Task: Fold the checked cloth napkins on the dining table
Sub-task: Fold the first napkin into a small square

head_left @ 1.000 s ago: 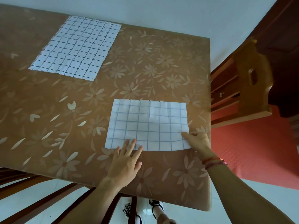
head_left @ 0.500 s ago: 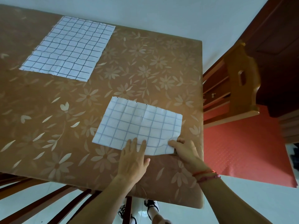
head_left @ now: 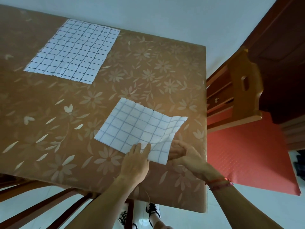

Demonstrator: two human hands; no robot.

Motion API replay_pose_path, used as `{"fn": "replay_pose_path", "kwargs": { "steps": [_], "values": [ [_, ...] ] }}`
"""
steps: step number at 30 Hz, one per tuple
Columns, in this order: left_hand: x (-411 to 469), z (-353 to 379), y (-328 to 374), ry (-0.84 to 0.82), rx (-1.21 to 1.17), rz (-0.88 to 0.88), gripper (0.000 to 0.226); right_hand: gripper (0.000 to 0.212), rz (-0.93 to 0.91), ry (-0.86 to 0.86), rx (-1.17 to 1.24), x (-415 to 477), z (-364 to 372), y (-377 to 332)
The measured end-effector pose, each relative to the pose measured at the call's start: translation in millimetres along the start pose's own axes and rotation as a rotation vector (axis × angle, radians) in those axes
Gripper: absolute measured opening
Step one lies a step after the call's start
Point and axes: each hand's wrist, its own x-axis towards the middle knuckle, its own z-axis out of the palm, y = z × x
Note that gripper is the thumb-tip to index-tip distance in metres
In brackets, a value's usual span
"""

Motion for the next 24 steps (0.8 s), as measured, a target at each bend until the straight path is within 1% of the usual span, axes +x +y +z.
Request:
{"fn": "replay_pose_path", "kwargs": {
  "steps": [2, 4, 5, 7, 8, 10, 11, 12, 13, 15, 16, 19, 21, 22, 24],
  "values": [
    [-6, -1, -10, -0.012, -0.019, 0.049, 0.055, 0.068, -0.011, 0.18, -0.173, -3, -3, 0],
    [-14, -1, -23, -0.03, -0.064, 0.107, 0.056, 0.059, -0.058, 0.34, -0.345, -4, -5, 2],
    [-17, -1, -30, -0.043, -0.084, 0.14, 0.056, 0.055, -0.074, 0.4, -0.38, -3, -5, 4],
    [-25, 0, -43, -0.079, -0.103, 0.202, 0.06, 0.043, -0.079, 0.47, -0.427, 1, -7, 11],
    [-29, 0, -50, -0.091, -0.1, 0.23, 0.062, 0.037, -0.077, 0.477, -0.461, 2, -8, 13],
    [-38, 2, -64, -0.102, -0.085, 0.282, 0.066, 0.02, -0.098, 0.458, -0.51, 4, -6, 12],
    [-42, 4, -70, -0.092, -0.087, 0.308, 0.068, 0.016, -0.128, 0.443, -0.52, 2, -4, 11],
    [-46, 5, -76, -0.068, -0.096, 0.33, 0.068, 0.019, -0.152, 0.417, -0.536, 1, -3, 11],
    [-49, 5, -81, -0.048, -0.12, 0.33, 0.067, 0.03, -0.185, 0.389, -0.575, 1, -3, 13],
    [-56, 5, -88, -0.027, -0.171, 0.289, 0.065, 0.051, -0.233, 0.304, -0.747, 3, -5, 22],
    [-58, 6, -90, -0.009, -0.184, 0.268, 0.065, 0.053, -0.259, 0.276, -0.805, 4, -5, 26],
    [-63, 6, -97, 0.078, -0.183, 0.232, 0.06, 0.041, -0.385, 0.212, -0.877, 6, 0, 26],
    [-66, 9, -104, 0.108, -0.181, 0.228, 0.055, 0.039, -0.471, 0.188, -0.908, 7, 4, 26],
    [-68, 11, -106, 0.111, -0.177, 0.225, 0.054, 0.04, -0.492, 0.171, -0.943, 8, 5, 26],
    [-72, 13, -110, 0.111, -0.164, 0.223, 0.054, 0.041, -0.455, 0.112, -0.995, 13, 2, 30]
  ]
}}
